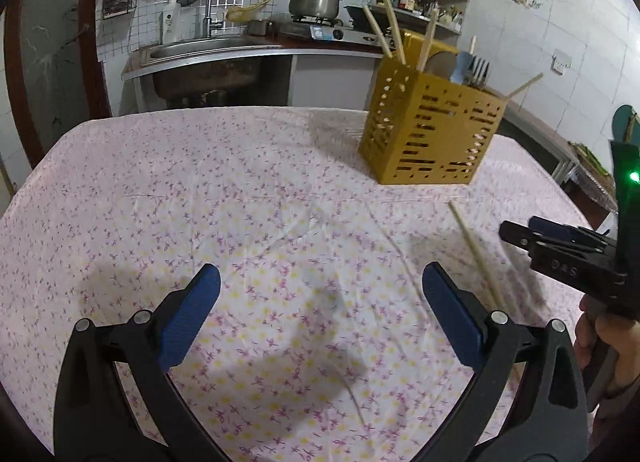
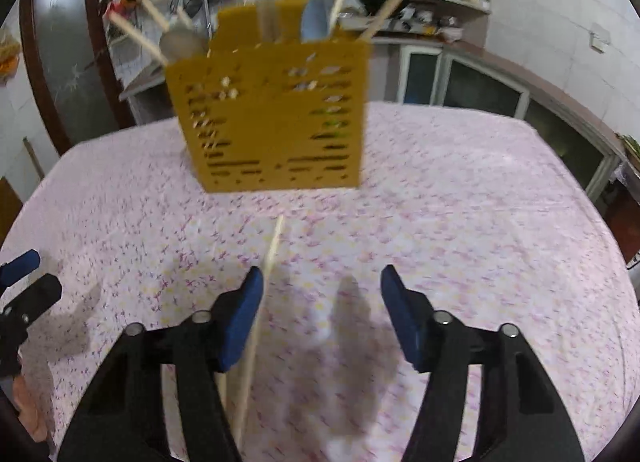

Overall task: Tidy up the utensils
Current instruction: 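Move the open right tool down and close it on a wooden chopstick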

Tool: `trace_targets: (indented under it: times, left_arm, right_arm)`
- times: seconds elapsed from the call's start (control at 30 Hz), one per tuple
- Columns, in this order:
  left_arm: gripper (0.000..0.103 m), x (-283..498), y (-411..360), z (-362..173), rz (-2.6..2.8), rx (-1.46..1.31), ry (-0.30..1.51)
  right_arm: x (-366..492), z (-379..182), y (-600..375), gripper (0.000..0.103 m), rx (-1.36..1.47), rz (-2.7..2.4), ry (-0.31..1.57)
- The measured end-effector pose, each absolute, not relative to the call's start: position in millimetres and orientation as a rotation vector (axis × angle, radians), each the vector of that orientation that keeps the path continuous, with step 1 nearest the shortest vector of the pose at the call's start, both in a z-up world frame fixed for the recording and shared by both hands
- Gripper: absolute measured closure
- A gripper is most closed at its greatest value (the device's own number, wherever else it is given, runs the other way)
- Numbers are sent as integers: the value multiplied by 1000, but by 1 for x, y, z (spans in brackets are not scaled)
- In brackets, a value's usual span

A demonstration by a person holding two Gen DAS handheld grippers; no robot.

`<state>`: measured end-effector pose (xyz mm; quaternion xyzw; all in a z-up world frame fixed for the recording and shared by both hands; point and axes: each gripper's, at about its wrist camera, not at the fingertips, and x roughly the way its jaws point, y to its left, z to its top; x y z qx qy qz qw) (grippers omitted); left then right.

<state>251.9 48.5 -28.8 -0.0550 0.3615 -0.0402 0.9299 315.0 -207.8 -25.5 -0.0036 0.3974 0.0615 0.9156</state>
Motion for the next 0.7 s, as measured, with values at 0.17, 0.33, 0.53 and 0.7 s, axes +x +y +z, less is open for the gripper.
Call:
trace_targets:
  times: [0.17,0.33,0.53,0.7]
  left_arm:
    - [5,255,54,-33,-46,-112,747]
    - [5,255,51,-33,-39,-109,764]
    - [5,251,33,-30,-37,-75,771]
    - [5,244,14,-24,-67,-98,786]
  right_arm:
    - [337,-40,-185,61,-36,139,887]
    - [348,-48,-178,77,-32,143,930]
    - [352,-49,-182,95,-5,174,944]
    - [347,-44,-207,95,73,199,937]
